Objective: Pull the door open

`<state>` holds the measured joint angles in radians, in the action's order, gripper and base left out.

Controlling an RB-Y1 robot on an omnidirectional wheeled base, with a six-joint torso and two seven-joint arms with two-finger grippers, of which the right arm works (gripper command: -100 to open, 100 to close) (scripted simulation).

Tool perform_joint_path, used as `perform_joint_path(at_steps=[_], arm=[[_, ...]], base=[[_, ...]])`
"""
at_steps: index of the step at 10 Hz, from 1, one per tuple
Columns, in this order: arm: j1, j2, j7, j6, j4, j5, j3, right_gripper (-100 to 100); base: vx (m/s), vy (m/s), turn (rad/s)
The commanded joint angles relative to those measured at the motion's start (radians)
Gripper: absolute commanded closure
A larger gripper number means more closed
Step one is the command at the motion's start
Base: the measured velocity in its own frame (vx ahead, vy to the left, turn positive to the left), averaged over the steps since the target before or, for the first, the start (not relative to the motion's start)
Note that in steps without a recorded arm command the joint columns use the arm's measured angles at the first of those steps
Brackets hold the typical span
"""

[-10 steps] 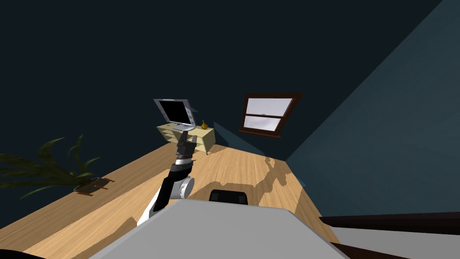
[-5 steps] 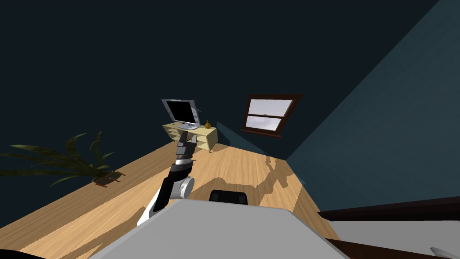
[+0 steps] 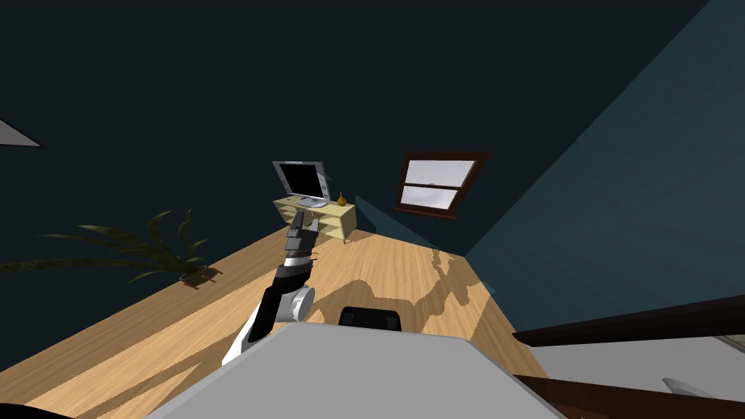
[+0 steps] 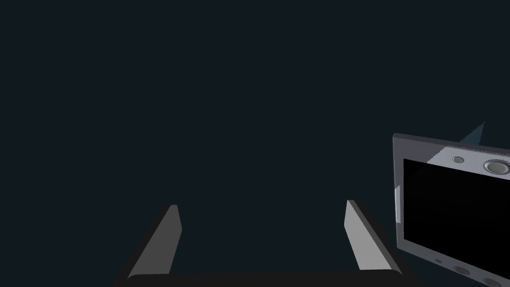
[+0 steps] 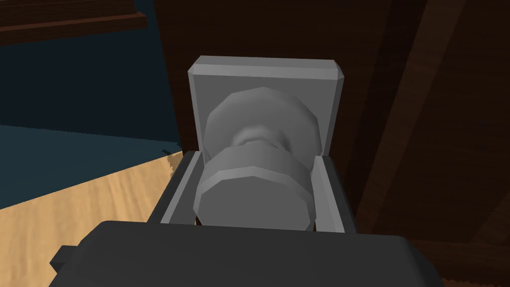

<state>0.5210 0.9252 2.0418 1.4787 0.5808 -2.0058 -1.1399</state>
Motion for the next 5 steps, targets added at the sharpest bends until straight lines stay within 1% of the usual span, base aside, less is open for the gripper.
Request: perform_joint_path(at_steps=[1,2,3,5], arm=[[0.000,-0.002,0.009,0.019,-0.005,0.016,-0.012,100],[0.000,-0.001,0.010,0.025,-0.006,0.021,-0.016,100],[-0.002,-0.001,0.014,0.042,-0.006,0.036,-0.026,100],[-0.003,-0.001,0.018,0.059,-0.007,0.051,-0.037,100]], base=[[-0.162,0.082,0.030],[-0.196,0.084,0.033],[-0.203,0.095,0.041],[-0.184,0.106,0.024]])
